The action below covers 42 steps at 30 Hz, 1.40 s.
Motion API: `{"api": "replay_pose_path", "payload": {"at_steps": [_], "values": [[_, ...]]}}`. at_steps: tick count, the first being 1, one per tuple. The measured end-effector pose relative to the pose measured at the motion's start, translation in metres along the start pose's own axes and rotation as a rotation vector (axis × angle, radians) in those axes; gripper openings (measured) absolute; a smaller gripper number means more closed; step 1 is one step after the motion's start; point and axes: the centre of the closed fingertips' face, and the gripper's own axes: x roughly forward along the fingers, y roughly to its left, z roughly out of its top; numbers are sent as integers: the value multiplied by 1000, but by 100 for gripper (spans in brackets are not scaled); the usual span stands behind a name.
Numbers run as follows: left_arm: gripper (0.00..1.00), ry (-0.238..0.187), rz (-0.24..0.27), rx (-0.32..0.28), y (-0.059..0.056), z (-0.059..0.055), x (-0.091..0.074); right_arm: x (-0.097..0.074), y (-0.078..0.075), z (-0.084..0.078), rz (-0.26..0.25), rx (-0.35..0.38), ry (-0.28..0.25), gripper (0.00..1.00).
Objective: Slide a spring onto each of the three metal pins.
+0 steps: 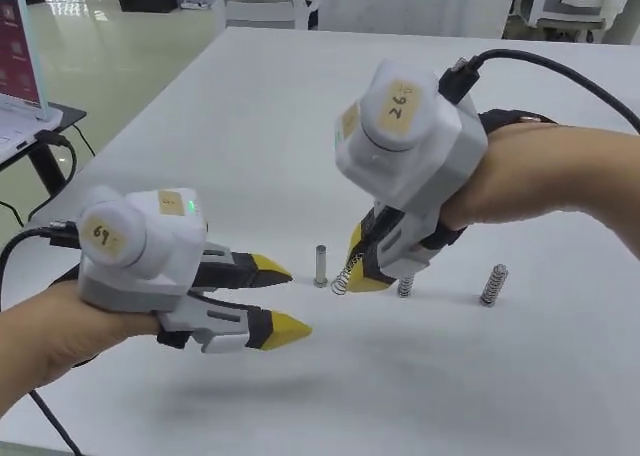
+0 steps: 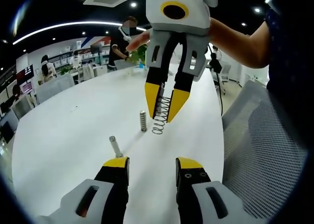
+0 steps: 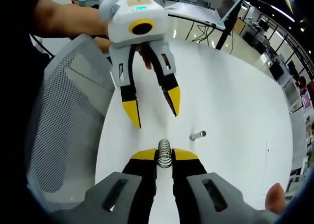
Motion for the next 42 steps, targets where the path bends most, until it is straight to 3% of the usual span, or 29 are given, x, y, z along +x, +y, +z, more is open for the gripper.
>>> {"api": "replay_pose_path", "payload": {"at_steps": [16, 26, 42], "values": [[40, -3, 67, -45, 9, -12, -7, -5, -9, -2, -8, -7, 24, 9], [42, 1, 71, -45, 8, -14, -2, -11, -25, -1, -35, -22, 56, 9], [43, 7, 63, -44, 3, -19, 0, 5, -48, 8, -22, -60, 125, 9]]}}
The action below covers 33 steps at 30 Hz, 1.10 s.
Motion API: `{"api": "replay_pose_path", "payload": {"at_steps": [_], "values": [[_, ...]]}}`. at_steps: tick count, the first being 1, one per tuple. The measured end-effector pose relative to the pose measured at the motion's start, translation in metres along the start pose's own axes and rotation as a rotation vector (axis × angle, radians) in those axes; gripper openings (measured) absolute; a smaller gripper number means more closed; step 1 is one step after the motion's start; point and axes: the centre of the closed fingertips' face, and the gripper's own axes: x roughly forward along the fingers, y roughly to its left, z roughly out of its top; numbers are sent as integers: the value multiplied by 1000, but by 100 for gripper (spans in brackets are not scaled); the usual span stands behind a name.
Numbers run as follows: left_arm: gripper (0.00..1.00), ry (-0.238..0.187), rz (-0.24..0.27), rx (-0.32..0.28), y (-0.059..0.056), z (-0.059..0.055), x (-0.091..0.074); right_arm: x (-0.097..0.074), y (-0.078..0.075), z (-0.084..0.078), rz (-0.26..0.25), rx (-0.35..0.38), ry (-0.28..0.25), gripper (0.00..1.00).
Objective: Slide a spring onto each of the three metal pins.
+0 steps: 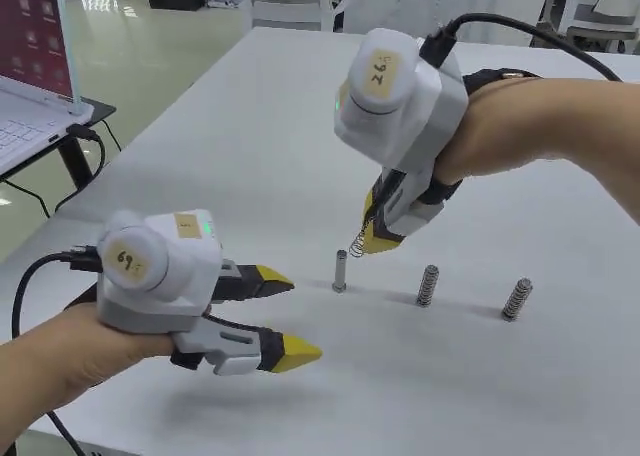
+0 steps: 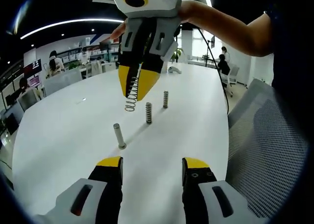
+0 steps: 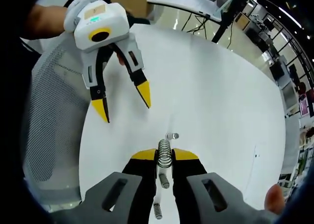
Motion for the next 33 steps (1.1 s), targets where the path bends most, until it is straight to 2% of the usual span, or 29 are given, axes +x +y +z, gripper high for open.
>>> {"api": "replay_pose_path", "payload": {"at_steps": [9, 18, 33], "values": [[43, 1, 1, 3, 0, 0, 0, 8, -11, 2, 9, 0, 19, 9], [43, 3, 9, 3, 2, -1, -2, 18, -16, 4, 28, -9, 43, 9], [42, 4, 16, -1, 3, -3, -3, 34, -20, -2, 56, -5, 86, 9]]}}
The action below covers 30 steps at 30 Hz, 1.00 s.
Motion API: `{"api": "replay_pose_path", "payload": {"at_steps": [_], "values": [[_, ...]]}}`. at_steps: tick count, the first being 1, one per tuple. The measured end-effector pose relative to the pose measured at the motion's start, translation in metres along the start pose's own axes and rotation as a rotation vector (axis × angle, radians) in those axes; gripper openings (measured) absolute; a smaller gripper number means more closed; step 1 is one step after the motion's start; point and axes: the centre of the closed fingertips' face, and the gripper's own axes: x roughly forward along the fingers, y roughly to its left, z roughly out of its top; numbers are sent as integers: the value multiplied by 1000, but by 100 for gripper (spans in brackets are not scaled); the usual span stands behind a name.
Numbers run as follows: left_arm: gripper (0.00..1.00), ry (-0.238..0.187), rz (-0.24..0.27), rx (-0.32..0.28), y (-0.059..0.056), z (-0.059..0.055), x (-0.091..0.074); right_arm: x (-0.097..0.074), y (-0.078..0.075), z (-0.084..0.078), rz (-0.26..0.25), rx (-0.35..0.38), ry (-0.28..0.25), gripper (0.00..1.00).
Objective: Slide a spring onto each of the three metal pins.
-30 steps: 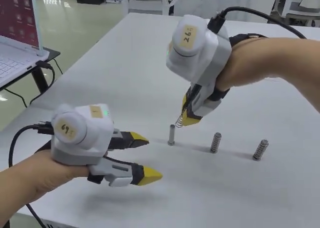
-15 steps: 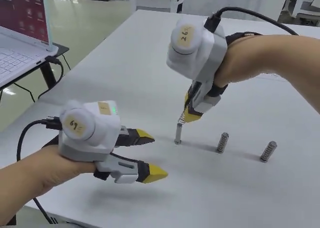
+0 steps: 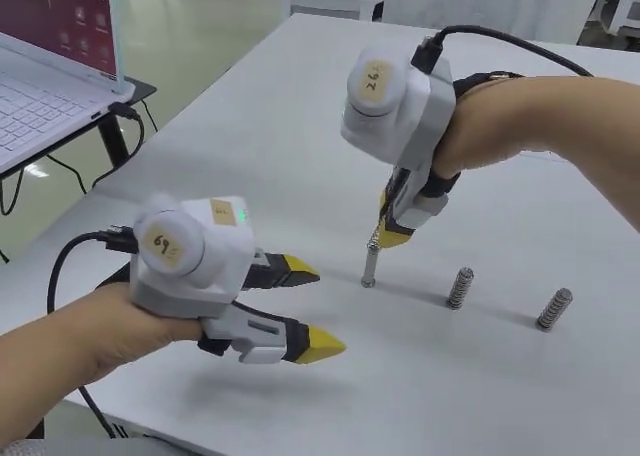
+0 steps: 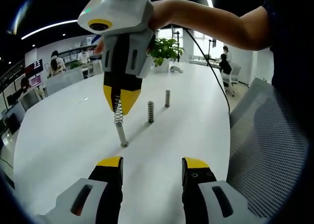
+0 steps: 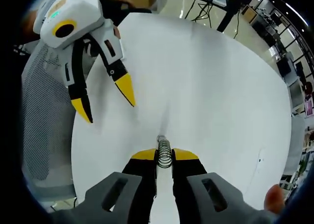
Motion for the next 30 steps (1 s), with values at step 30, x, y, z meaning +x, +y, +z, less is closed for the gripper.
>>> {"api": "replay_pose_path", "payload": {"at_steps": [30], "values": [[41, -2, -4, -7, 1, -2, 1, 31, 1, 0, 50, -5, 74, 9]]}}
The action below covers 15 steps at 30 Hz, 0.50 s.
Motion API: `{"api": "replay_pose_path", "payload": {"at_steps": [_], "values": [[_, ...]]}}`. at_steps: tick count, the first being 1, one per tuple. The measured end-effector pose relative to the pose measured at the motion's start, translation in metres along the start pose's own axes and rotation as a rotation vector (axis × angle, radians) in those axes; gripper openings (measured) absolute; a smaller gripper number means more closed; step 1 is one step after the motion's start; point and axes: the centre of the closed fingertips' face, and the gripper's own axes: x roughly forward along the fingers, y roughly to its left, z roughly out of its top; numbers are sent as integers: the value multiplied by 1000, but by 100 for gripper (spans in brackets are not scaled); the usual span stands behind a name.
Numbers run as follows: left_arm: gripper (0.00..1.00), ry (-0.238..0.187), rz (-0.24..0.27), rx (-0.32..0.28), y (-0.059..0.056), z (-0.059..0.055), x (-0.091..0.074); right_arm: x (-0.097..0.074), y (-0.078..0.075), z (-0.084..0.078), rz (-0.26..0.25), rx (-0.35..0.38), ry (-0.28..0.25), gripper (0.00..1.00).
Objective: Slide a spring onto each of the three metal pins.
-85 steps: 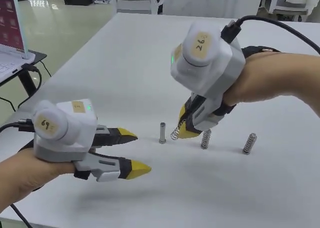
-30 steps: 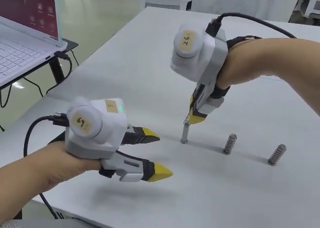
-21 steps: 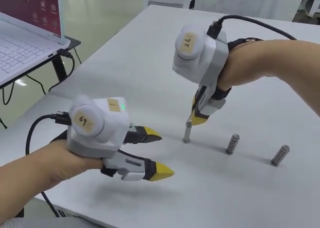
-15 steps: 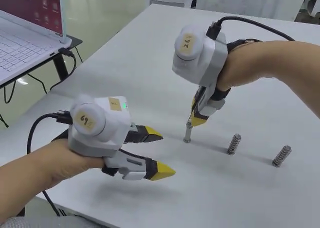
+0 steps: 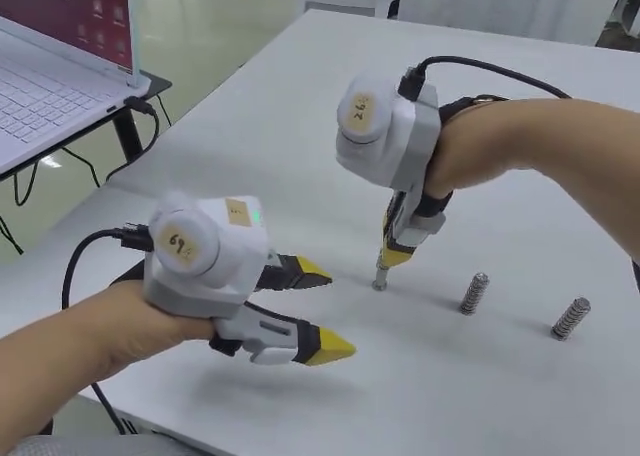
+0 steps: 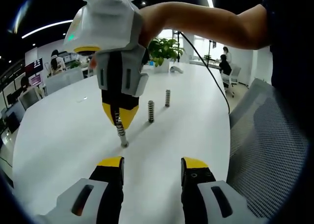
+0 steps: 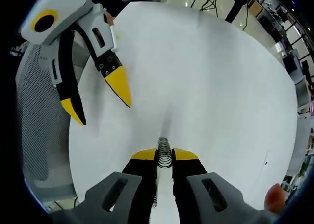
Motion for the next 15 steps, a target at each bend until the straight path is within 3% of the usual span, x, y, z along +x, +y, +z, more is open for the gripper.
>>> {"api": "replay_pose_path", "payload": {"at_steps": [15], "values": [[40, 3, -1, -4, 0, -2, 0, 18, 5, -4, 31, 5, 33, 9]]}}
